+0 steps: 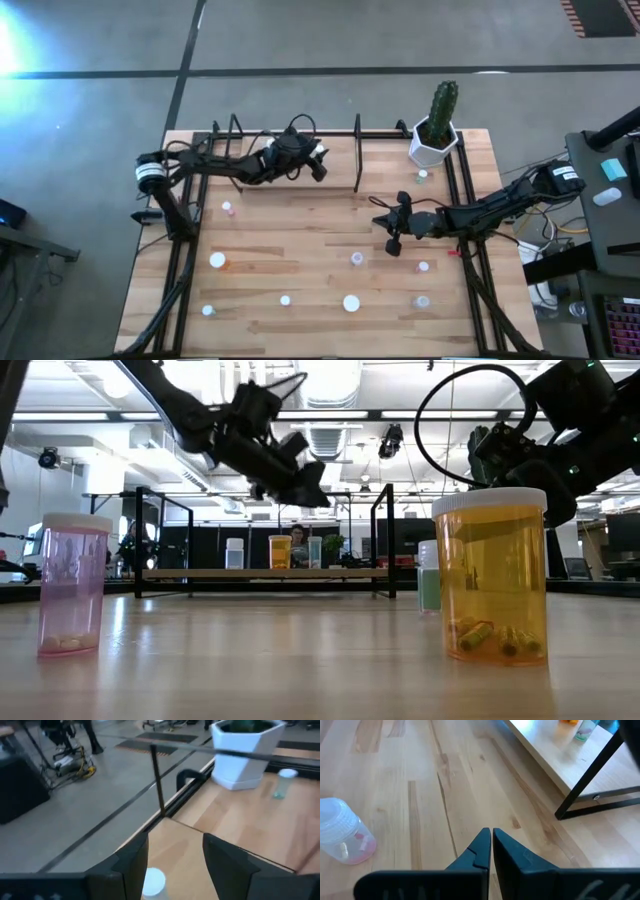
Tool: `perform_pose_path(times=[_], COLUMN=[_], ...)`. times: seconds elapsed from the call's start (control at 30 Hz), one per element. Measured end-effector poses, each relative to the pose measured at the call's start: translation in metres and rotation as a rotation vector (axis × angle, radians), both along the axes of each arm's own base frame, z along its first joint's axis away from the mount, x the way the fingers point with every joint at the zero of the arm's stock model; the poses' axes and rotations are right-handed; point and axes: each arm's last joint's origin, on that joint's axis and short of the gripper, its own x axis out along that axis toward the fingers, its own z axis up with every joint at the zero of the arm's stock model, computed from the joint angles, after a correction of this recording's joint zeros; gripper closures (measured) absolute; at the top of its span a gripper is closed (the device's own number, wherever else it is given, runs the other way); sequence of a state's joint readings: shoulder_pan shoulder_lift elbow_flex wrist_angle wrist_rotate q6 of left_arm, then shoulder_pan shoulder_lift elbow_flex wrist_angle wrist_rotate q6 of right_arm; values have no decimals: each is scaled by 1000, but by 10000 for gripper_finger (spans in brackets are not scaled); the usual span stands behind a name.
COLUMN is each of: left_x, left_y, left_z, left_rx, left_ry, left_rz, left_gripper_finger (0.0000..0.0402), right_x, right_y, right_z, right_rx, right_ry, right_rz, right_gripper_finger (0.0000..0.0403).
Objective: Pick and place medicine bottles onto shelf by color
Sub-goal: Put the bottom orange pill bottle on the shelf
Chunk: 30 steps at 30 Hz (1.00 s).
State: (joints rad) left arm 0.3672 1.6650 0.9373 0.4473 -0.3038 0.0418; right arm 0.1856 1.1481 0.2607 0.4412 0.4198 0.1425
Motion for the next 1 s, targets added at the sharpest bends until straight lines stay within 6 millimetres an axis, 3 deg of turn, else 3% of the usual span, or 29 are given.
perform_pose_path(times=[0.1, 0.2, 0.4, 0.53, 0.67, 1.0], left_x=[-5, -16, -50, -68, -79, -86], left_y=[-18, -44, -102, -126, -135, -136], left_z=[10, 8, -17, -29, -37, -44], left_rx=[40, 62, 135, 145, 145, 134], left_ry=[2, 7, -52, -76, -79, -61], left_rz=[-112, -290, -530, -614, -649, -652], left_gripper_finger=[239, 263, 338, 380, 399, 396], right_x=[0, 1, 10, 18, 33, 75], right_y=[0, 5, 33, 57, 81, 135], right_z=[0, 1, 21, 31, 36, 32], right_rx=[-4, -11, -16, -29, -68, -73], right_ry=[2, 1, -61, -76, -69, 120], right_rz=[3, 28, 158, 253, 338, 527], right_gripper_finger=[394, 394, 393, 373, 327, 170])
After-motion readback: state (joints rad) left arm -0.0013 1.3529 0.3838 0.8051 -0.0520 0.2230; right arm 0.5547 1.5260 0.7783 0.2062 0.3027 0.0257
